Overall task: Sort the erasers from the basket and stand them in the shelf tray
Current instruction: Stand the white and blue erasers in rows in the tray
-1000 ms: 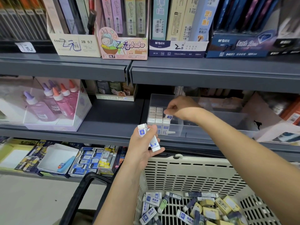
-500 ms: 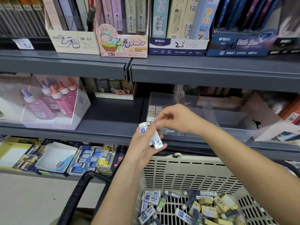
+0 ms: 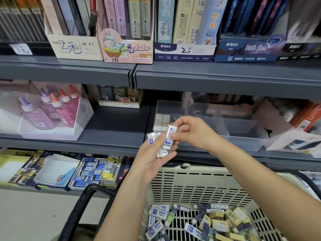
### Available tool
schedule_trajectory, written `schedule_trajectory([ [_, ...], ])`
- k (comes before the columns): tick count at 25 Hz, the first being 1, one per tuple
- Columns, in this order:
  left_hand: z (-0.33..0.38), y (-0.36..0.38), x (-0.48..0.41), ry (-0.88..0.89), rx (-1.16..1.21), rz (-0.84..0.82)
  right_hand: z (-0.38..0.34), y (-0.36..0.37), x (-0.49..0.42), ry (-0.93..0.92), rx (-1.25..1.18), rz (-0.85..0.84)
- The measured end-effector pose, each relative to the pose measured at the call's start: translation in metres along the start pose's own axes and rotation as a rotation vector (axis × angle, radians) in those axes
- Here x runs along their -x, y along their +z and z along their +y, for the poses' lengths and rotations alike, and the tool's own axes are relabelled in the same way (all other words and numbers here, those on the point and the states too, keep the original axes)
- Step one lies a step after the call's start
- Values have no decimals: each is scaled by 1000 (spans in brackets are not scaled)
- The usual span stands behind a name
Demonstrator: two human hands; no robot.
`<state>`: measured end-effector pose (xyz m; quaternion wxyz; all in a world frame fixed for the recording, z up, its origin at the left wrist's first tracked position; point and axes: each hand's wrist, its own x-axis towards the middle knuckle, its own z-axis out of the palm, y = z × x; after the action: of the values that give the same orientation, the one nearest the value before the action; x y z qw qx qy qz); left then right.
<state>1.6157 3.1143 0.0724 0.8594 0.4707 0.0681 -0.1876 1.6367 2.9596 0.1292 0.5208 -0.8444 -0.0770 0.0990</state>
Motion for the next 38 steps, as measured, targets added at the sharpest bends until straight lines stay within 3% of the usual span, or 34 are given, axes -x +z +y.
schedule_trajectory([
  [6,-3,5,1,90,-14,-17,-1,3,4,12,-32,50],
  [10,-2,2,-1,136,153,49,-2,-1,6,-4,-173,119],
  [17,-3,2,-1,196,54,133,3,-3,12,5,107,98],
  [23,-4,2,2,222,-35,31,-6,-7,6,-26,303,-151],
  [26,-2,3,3,233,2,11,-12,-11,4,-114,390,-102],
  [29,-2,3,4,234,46,38,-17,-25,-4,-63,213,-47],
  [31,-2,3,3,230,42,54,-18,-36,-18,5,142,84],
  [35,-4,3,2,205,1,75,-12,-45,-48,66,423,281],
  [38,-4,1,1,180,-20,78,-2,-36,-56,67,418,242],
])
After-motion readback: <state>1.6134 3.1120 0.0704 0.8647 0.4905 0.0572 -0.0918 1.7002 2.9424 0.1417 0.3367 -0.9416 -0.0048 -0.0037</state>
